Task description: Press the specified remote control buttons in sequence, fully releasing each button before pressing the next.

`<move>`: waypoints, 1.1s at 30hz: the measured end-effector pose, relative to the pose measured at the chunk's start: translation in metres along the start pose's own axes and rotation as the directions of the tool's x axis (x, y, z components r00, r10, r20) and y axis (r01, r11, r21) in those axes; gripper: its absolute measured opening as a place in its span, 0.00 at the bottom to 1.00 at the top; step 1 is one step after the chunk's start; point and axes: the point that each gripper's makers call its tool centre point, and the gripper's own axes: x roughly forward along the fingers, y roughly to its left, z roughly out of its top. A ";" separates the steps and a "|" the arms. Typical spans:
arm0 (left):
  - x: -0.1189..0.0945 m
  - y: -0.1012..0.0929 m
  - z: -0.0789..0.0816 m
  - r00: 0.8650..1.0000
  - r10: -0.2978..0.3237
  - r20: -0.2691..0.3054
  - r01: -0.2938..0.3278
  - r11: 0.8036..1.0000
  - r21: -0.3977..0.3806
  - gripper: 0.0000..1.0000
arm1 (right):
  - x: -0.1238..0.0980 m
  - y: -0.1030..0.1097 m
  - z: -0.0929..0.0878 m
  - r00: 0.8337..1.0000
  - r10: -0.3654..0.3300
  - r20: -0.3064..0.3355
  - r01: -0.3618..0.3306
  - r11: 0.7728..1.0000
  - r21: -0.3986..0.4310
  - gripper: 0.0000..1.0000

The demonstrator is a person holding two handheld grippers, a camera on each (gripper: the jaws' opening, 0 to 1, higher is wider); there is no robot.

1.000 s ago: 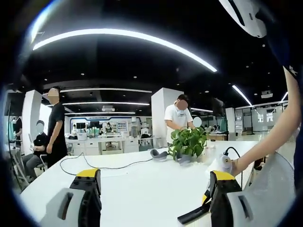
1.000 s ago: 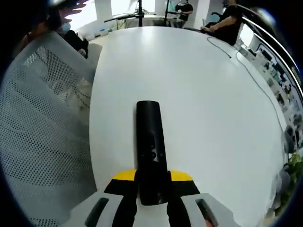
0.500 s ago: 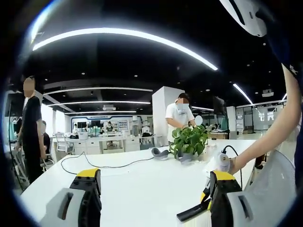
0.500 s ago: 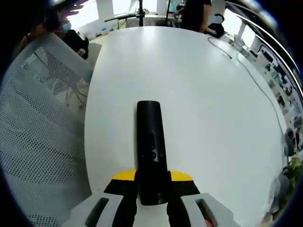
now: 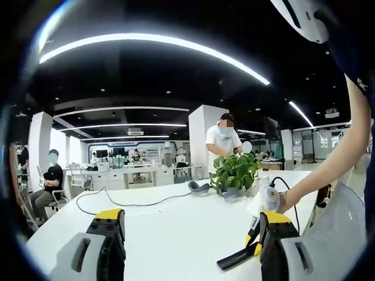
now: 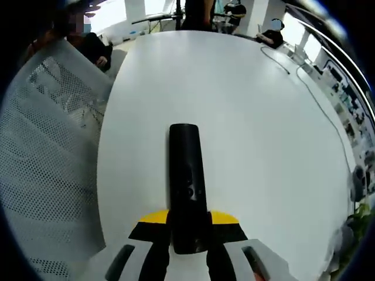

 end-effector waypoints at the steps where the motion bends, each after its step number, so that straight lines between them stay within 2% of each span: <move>1: 0.000 0.000 0.000 1.000 0.001 0.001 -0.001 1.000 0.000 1.00 | 0.000 -0.001 0.000 1.000 0.003 -0.001 -0.003 1.000 0.000 0.21; 33: 0.004 0.000 0.004 1.000 0.022 -0.013 -0.022 1.000 0.010 1.00 | 0.003 -0.033 0.004 0.999 0.016 -0.031 -0.017 0.999 -0.042 0.20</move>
